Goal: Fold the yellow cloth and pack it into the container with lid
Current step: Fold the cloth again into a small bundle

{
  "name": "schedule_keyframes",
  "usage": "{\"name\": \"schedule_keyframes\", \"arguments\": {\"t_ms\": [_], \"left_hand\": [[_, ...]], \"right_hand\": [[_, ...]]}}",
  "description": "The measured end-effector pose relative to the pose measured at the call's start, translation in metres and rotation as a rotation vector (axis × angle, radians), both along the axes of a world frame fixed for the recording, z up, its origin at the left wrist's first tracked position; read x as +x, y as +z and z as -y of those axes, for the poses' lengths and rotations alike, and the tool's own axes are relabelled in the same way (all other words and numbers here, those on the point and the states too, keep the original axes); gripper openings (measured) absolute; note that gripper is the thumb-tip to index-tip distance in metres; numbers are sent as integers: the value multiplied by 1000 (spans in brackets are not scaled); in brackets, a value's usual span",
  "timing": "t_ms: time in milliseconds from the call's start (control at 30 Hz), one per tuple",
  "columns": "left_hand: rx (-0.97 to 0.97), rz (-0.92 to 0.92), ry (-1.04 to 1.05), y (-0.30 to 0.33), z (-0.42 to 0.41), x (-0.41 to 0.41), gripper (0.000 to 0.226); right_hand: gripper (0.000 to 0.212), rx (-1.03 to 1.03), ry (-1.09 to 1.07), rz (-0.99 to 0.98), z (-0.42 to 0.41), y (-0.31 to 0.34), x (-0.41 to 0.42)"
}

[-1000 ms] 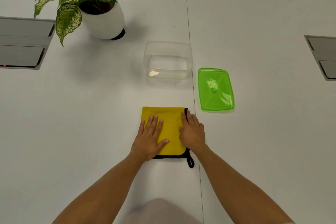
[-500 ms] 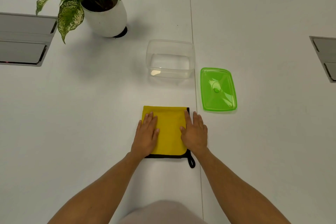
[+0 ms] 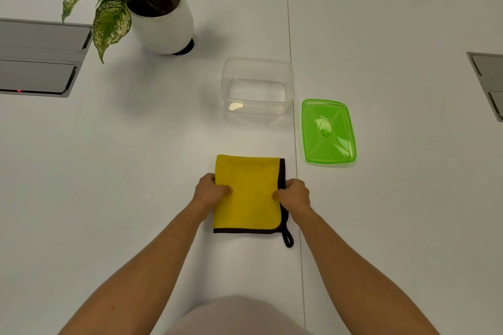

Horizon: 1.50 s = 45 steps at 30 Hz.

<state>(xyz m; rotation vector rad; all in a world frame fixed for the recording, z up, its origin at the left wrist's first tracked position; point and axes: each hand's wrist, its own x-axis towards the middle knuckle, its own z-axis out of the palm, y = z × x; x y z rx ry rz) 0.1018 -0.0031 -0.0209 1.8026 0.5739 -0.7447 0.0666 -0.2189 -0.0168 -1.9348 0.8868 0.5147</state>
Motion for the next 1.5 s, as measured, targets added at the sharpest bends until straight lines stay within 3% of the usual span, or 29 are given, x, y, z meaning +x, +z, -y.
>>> {"name": "schedule_keyframes", "arguments": {"t_ms": [100, 200, 267, 400, 500, 567, 667, 867, 1033, 1167, 1333, 1500], "left_hand": [[-40, 16, -10, 1, 3, -3, 34], [-5, 48, -80, 4, 4, -4, 29], [-37, 49, -88, 8, -1, 0, 31], [-290, -2, -77, 20, -21, 5, 47], [-391, 49, -131, 26, -30, 4, 56], [-381, 127, -137, 28, -31, 4, 52], [-345, 234, -146, 28, -30, 2, 24], [-48, 455, -225, 15, -25, 1, 22], [-8, 460, -252, 6, -29, 0, 36], [-75, 348, -189, 4, -27, -3, 29], [-287, 95, 132, 6, -21, -4, 14], [-247, 103, 25, 4, -15, -10, 16]], "right_hand": [[21, 110, -28, 6, 1, 3, 2], [11, 239, -33, -2, 2, 7, 1], [19, 365, -53, -8, 7, 12, 1], [40, 594, -44, 40, 25, 18, -2], [46, 661, 26, 110, 33, 19, -7], [42, 639, 24, 178, 34, 18, -8], [32, 533, 50, 287, 32, 14, -11], [37, 299, 73, 333, 26, 8, -13], [36, 135, 168, 476, 26, 6, -16], [36, 47, 189, 448, 23, 6, -15], [32, 257, -167, 256, 22, 9, -13], [4, 449, -246, 189, 14, 12, -20]]}}
